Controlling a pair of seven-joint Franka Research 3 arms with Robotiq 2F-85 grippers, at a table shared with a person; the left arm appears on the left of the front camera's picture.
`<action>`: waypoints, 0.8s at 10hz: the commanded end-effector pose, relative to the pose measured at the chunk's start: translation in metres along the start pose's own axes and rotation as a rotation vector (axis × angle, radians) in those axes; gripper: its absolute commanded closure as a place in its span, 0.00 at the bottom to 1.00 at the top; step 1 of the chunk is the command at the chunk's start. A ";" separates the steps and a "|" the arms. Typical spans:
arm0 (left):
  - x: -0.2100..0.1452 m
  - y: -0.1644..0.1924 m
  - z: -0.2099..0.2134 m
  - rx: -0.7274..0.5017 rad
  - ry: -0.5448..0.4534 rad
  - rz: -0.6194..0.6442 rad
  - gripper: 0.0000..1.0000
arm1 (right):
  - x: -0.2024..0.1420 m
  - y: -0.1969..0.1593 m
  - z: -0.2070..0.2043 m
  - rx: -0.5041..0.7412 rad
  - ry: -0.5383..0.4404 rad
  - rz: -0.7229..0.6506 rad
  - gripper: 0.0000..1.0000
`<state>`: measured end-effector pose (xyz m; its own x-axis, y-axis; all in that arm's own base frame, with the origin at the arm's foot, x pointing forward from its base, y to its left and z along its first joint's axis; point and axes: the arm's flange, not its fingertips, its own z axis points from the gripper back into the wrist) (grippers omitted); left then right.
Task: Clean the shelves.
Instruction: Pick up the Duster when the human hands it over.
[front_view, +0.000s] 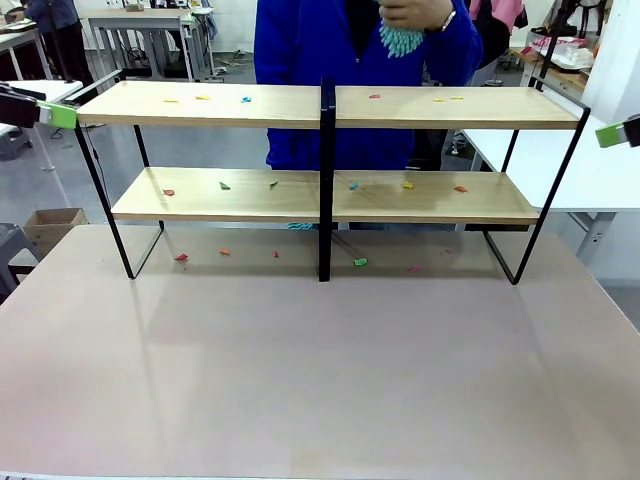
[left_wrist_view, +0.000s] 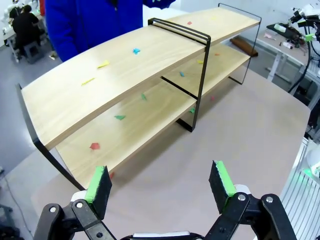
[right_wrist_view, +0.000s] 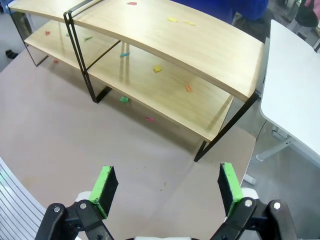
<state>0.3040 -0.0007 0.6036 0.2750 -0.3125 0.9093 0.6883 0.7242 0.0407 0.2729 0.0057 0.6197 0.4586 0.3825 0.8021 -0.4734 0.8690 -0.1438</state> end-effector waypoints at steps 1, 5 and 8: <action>0.000 0.000 0.001 0.002 -0.005 0.002 0.00 | -0.028 0.011 -0.001 -0.003 -0.033 0.015 0.00; 0.000 0.000 0.001 0.002 -0.005 0.002 0.00 | -0.032 0.032 0.033 0.083 -0.102 -0.033 0.00; 0.000 0.000 0.001 0.002 -0.005 0.002 0.00 | -0.037 0.053 0.045 0.098 -0.134 0.003 0.00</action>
<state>0.3062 0.0009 0.6061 0.2678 -0.3189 0.9092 0.6934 0.7190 0.0479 0.2158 0.0126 0.6533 0.3656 0.3459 0.8641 -0.5315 0.8397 -0.1113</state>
